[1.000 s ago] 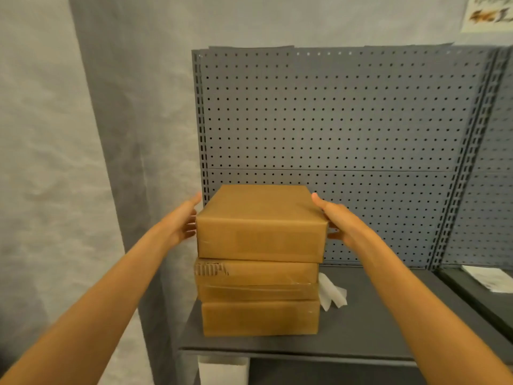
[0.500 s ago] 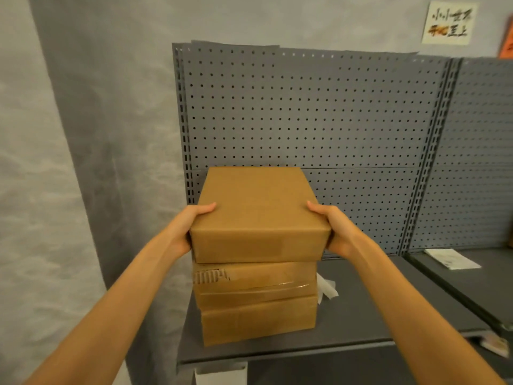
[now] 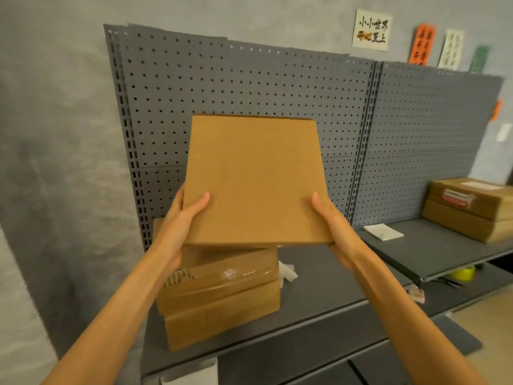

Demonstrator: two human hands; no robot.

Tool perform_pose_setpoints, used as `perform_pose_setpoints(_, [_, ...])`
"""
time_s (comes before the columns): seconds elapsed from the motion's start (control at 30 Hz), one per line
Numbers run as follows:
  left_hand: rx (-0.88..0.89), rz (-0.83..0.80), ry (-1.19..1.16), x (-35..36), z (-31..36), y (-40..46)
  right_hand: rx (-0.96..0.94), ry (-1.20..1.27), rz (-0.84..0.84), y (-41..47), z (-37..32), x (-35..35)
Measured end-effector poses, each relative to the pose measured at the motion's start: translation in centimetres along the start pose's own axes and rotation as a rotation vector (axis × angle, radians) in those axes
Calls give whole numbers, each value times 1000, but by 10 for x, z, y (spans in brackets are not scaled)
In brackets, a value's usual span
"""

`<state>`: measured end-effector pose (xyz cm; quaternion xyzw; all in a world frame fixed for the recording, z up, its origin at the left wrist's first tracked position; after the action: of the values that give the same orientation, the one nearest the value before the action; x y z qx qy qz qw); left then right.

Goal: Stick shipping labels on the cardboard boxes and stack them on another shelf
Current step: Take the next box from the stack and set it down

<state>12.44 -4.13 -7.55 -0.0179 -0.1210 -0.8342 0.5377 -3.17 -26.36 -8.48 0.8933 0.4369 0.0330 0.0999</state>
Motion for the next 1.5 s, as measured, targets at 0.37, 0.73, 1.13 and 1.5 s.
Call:
perform_pose_setpoints(0.37, [81,-141,-28,93,-8,-33,-93,-1,211,-46,-7,-94])
perform_pose_setpoints(0.73, [45,-166,-20,225,-48,-77,-66,25,227,-62,25,-235])
perform_pose_setpoints(1.13, [-11,-53,2,327,-87,-93,-8,-8,141,-27,45,-341])
perform_pose_setpoints(1.5, [-90,109,107,311,-139,-42,144,-13,43,49,104,-318])
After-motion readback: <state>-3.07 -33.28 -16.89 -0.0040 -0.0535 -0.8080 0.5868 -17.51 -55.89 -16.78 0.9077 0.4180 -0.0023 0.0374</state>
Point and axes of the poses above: each hand's wrist, its own y-axis towards the middle knuckle, its own x-axis out of the palm, z = x × y, the point moved 4 cm from there along y, towards the middle knuckle, and after that the axes turned 4 degrees about z, right-handed, at the moved point
